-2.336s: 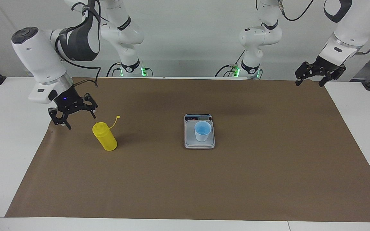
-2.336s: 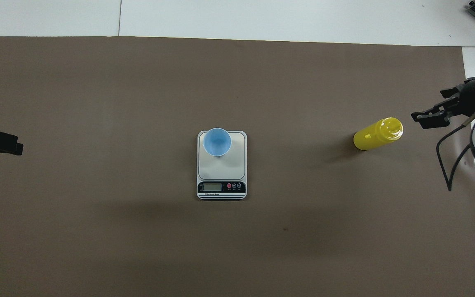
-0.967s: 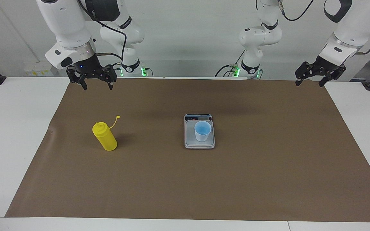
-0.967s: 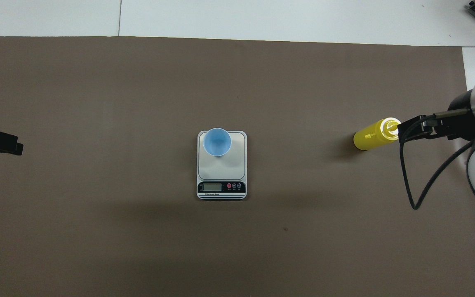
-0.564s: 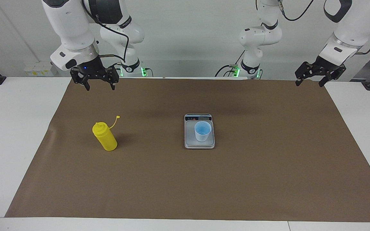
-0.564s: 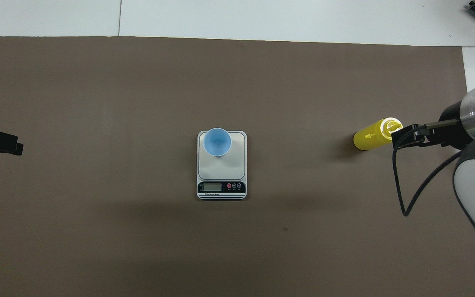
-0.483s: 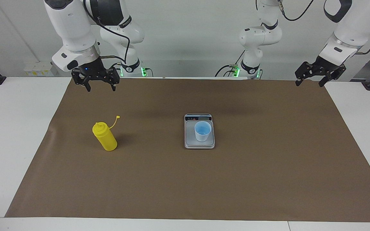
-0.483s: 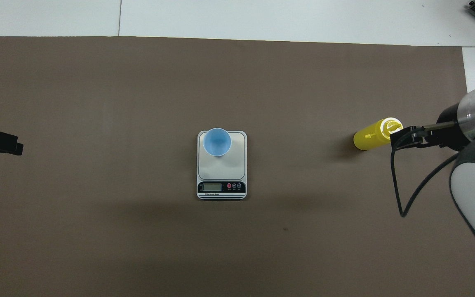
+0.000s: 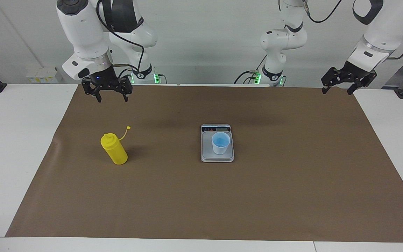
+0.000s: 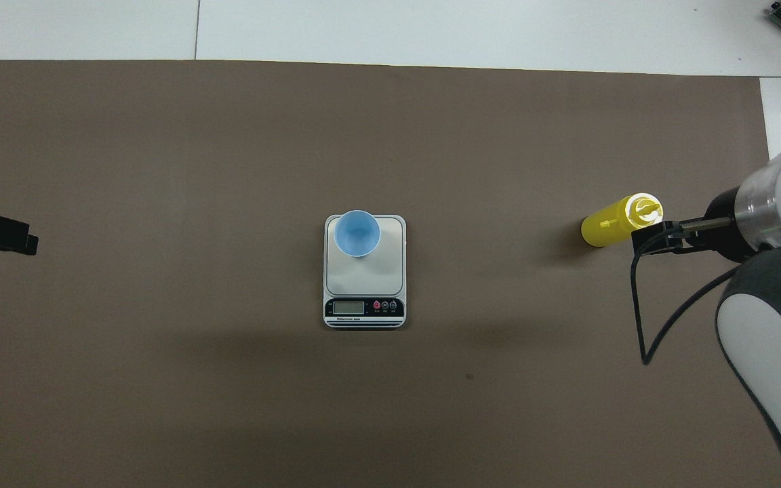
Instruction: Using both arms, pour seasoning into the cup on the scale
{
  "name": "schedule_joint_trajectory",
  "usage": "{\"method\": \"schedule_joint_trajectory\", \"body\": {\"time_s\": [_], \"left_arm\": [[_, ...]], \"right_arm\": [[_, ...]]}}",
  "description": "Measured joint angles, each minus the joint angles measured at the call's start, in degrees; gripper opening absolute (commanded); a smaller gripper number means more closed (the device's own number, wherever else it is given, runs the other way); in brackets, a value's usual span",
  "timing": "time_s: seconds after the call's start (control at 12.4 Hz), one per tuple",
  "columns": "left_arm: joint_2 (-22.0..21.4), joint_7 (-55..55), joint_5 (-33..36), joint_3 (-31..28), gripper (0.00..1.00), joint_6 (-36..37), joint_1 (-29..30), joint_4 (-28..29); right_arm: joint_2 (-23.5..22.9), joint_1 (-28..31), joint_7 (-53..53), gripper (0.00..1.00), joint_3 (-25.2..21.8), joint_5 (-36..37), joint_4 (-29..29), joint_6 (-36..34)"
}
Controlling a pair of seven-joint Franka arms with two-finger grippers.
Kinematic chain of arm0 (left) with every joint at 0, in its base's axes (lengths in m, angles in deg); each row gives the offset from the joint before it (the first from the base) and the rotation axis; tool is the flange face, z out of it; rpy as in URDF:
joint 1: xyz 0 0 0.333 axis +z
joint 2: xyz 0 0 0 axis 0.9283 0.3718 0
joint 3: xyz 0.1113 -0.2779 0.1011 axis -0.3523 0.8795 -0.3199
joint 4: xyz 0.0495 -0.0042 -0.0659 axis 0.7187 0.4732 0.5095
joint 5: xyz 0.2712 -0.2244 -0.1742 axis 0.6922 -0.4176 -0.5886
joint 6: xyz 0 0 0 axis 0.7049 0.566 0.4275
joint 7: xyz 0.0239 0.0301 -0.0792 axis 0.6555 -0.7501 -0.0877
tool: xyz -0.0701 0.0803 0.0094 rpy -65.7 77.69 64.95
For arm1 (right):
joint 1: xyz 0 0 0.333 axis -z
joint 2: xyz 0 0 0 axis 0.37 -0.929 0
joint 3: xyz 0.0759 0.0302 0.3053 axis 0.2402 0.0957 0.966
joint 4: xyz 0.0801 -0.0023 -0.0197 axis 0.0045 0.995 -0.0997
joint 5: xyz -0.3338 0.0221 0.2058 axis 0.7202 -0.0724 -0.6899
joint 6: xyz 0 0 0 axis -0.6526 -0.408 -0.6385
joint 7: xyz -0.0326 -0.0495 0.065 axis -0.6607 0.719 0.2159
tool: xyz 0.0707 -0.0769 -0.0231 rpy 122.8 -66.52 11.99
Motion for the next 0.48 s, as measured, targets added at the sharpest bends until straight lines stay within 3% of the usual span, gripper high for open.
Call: {"method": "schedule_joint_trajectory", "body": {"time_s": [0.48], "left_arm": [[0.0, 0.0, 0.0, 0.0, 1.00, 0.0, 0.0, 0.0]], "right_arm": [[0.8, 0.0, 0.0, 1.00, 0.8, 0.0, 0.1, 0.0]]}}
